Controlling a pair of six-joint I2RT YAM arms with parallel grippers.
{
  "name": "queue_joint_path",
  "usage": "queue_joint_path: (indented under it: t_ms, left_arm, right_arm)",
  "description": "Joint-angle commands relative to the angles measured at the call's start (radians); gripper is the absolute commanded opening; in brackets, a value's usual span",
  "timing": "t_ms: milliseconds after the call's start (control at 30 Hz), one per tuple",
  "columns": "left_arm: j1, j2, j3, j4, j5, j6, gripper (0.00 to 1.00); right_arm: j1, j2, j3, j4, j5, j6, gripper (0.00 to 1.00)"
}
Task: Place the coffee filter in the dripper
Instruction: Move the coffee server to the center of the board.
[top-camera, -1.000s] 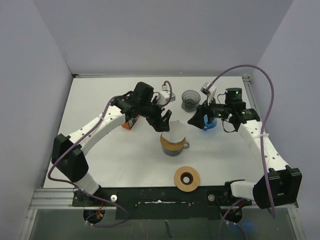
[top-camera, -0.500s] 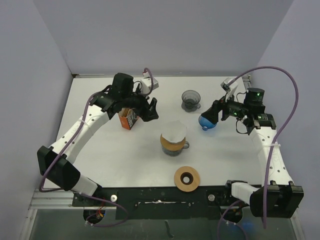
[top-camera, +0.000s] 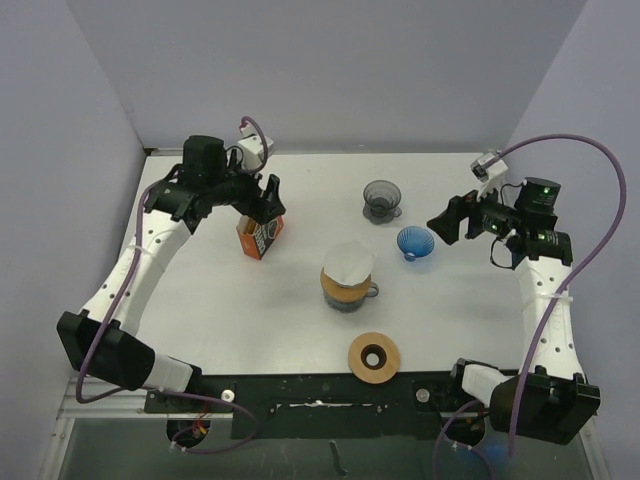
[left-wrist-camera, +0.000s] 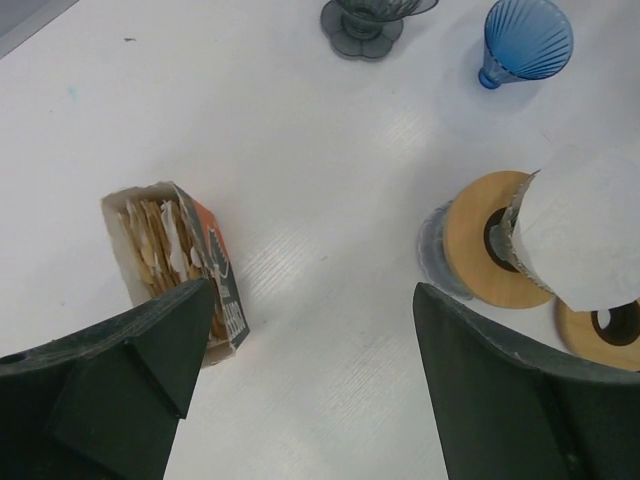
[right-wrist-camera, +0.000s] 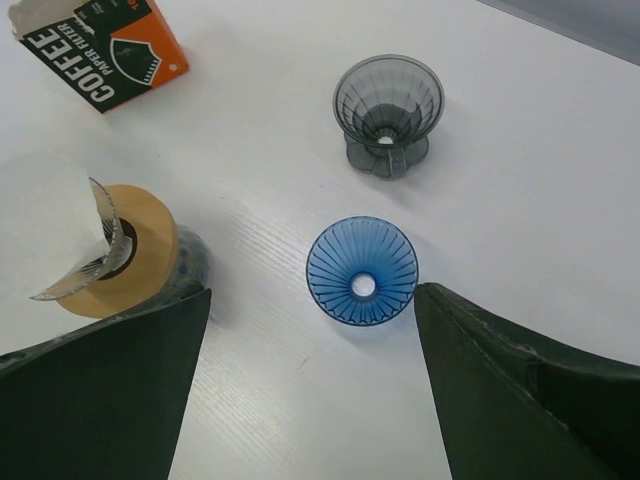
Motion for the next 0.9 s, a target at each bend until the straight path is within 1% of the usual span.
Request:
queue_joint_path:
  t_ms: [0, 67, 167, 267, 367, 433, 567, 700, 800, 867]
  left_arm:
    - [0.045, -0.032, 0.055, 0.011, -0.069, 0.022, 0.83]
    - [0.064, -0.029, 0.063, -0.001, -0.087, 0.025, 0.85]
    - [0.076, -0.047, 0.04, 0.001, -0.09, 0.034, 0.86]
    - [0.076, -0.092, -0.026, 0.039, -0.081, 0.05, 0.87]
    - [0.077, -0.147, -0.092, 0.074, -0.072, 0.071, 0.88]
    - [0.079, -0.19, -0.149, 0.104, -0.064, 0.083, 0.89]
    - [0.1, -0.226, -0.21, 0.137, -0.016, 0.1, 0.89]
    - [0.124, -0.225, -0.222, 0.144, 0.01, 0.094, 0.89]
    - [0.138, -0.213, -0.21, 0.145, 0.015, 0.093, 0.89]
    - [0.152, -0.2, -0.193, 0.14, 0.033, 0.089, 0.89]
  right_arm:
    - [-0.046, -0.001, 0.043, -0.041, 0.028, -0.073, 0.86]
    - [-0.067, -0.003, 0.036, -0.055, 0.036, -0.105, 0.86]
    - [-0.073, -0.009, 0.019, -0.079, 0.053, -0.173, 0.87]
    - [-0.063, 0.0, 0.006, -0.144, 0.032, -0.279, 0.88]
    - [-0.049, 0.024, 0.0, -0.21, -0.02, -0.38, 0.88]
    - [-0.031, 0.049, -0.006, -0.21, -0.029, -0.406, 0.89]
    - [0.049, 0.101, -0.015, -0.114, 0.024, -0.35, 0.89]
    - [0.172, 0.158, -0.034, 0.043, 0.169, -0.226, 0.89]
    - [0.207, 0.218, -0.024, 0.129, 0.226, -0.166, 0.88]
    - [0.221, 0.273, 0.017, 0.163, 0.262, -0.123, 0.86]
